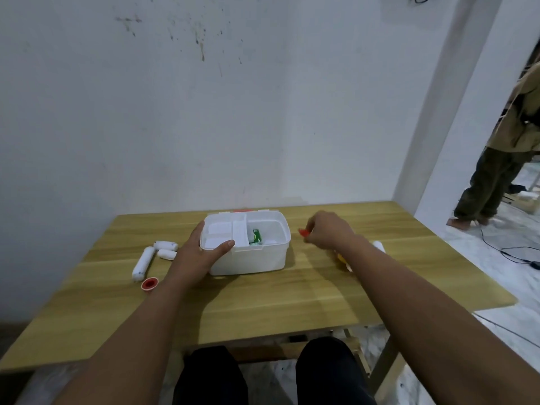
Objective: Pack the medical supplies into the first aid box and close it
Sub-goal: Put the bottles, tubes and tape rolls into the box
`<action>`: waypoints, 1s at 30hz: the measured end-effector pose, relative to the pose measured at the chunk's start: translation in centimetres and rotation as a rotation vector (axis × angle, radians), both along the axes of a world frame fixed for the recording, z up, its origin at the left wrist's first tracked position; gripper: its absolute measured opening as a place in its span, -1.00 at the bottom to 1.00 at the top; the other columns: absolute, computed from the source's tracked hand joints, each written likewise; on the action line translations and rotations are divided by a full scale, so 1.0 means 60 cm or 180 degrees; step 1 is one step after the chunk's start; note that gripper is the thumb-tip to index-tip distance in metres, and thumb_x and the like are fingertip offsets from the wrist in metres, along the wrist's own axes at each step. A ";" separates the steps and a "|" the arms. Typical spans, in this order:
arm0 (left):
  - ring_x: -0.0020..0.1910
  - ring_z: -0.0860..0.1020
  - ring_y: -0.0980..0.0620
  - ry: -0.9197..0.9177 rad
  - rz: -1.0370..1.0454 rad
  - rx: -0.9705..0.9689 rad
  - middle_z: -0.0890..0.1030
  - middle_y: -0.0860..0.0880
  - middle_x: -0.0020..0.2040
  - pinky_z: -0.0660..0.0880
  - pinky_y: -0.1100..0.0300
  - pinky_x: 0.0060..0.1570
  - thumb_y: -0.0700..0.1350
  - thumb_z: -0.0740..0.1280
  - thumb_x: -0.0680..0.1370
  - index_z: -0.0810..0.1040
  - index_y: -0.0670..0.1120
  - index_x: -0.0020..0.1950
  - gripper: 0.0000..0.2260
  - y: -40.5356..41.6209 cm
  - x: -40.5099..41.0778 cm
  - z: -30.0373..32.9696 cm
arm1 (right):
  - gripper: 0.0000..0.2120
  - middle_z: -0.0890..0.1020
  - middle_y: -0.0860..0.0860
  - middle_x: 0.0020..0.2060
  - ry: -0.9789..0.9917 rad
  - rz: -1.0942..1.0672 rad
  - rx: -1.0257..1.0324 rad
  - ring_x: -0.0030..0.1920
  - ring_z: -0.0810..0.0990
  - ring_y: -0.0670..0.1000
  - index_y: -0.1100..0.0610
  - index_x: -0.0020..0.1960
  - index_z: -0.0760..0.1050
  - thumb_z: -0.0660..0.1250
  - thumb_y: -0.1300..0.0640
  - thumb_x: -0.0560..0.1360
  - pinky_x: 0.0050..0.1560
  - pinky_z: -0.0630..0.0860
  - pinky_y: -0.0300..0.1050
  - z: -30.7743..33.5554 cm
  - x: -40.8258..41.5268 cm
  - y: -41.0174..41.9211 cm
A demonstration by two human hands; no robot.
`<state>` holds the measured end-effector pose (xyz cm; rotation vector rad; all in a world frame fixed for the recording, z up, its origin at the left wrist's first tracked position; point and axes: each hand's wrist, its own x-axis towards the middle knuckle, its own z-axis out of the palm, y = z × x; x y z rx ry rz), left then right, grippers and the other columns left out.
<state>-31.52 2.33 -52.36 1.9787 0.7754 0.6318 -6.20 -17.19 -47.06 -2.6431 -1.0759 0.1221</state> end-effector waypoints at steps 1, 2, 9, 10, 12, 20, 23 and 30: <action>0.43 0.41 0.01 0.0000 -0.0004 0.0004 0.42 0.15 0.51 0.46 -0.06 0.32 0.44 0.45 0.36 0.21 0.24 0.61 -0.11 0.001 0.000 -0.001 | -0.82 0.73 0.01 -0.20 0.0032 -0.0057 0.0289 -0.14 0.69 0.00 0.09 -0.02 0.69 0.45 -0.02 0.50 -0.10 0.62 -0.08 0.020 0.002 0.002; 0.44 0.41 0.00 -0.0004 0.0006 0.0007 0.41 0.15 0.52 0.46 -0.05 0.32 0.43 0.45 0.37 0.20 0.23 0.62 -0.11 0.001 0.001 -0.002 | -0.86 0.72 -0.02 -0.24 0.0126 -0.0087 0.0609 -0.18 0.69 -0.05 0.08 -0.03 0.67 0.46 0.03 0.48 -0.16 0.59 -0.13 0.040 0.002 0.007; 0.47 0.39 -0.04 0.0095 0.0123 0.0043 0.37 0.13 0.56 0.49 -0.07 0.30 0.53 0.40 0.29 0.13 0.24 0.64 0.01 0.004 0.001 -0.012 | -0.83 0.68 -0.04 -0.14 0.0504 0.0335 0.1243 -0.12 0.67 -0.03 0.09 -0.02 0.66 0.52 0.17 0.40 -0.10 0.65 -0.11 0.106 -0.038 0.088; 0.48 0.38 -0.04 0.0095 0.0120 0.0055 0.36 0.12 0.57 0.50 -0.07 0.29 0.53 0.40 0.30 0.12 0.24 0.64 0.00 0.004 0.002 -0.012 | -0.83 0.69 -0.02 -0.12 0.0558 0.0372 0.1123 -0.10 0.68 0.00 0.10 -0.03 0.66 0.52 0.20 0.38 -0.07 0.68 -0.05 0.103 -0.045 0.100; 0.49 0.38 -0.06 0.0079 0.0118 0.0097 0.35 0.11 0.58 0.50 -0.03 0.25 0.49 0.41 0.34 0.12 0.22 0.65 -0.03 0.004 0.004 -0.013 | -0.83 0.69 0.03 -0.14 0.0598 0.0429 0.0838 -0.11 0.71 0.04 0.13 -0.03 0.65 0.51 0.23 0.39 -0.06 0.72 0.00 0.091 -0.056 0.122; 0.49 0.37 -0.06 0.0040 0.0199 0.0123 0.35 0.08 0.58 0.48 -0.02 0.25 0.35 0.46 0.43 0.14 0.21 0.65 -0.12 -0.002 0.009 -0.011 | -0.78 0.69 0.14 -0.22 0.0343 0.0374 -0.0587 -0.28 0.69 0.10 0.22 -0.12 0.61 0.50 0.29 0.25 -0.21 0.64 -0.10 0.027 -0.073 0.165; 0.49 0.37 -0.06 0.0047 0.0181 0.0119 0.35 0.08 0.58 0.48 -0.03 0.26 0.36 0.46 0.43 0.14 0.22 0.64 -0.12 0.000 0.009 -0.011 | -0.87 0.63 0.10 -0.26 0.0360 0.0381 -0.0703 -0.28 0.60 0.12 0.21 -0.19 0.56 0.49 0.25 0.31 -0.29 0.50 -0.12 0.019 -0.077 0.171; 0.49 0.37 -0.02 -0.0007 0.0196 0.0119 0.37 0.12 0.56 0.45 0.00 0.29 0.35 0.47 0.43 0.18 0.22 0.64 -0.14 -0.003 0.004 -0.008 | -0.86 0.62 0.11 -0.18 0.0460 0.0462 -0.0777 -0.15 0.62 0.14 0.19 -0.12 0.54 0.49 0.17 0.45 -0.10 0.58 -0.06 0.026 -0.097 0.172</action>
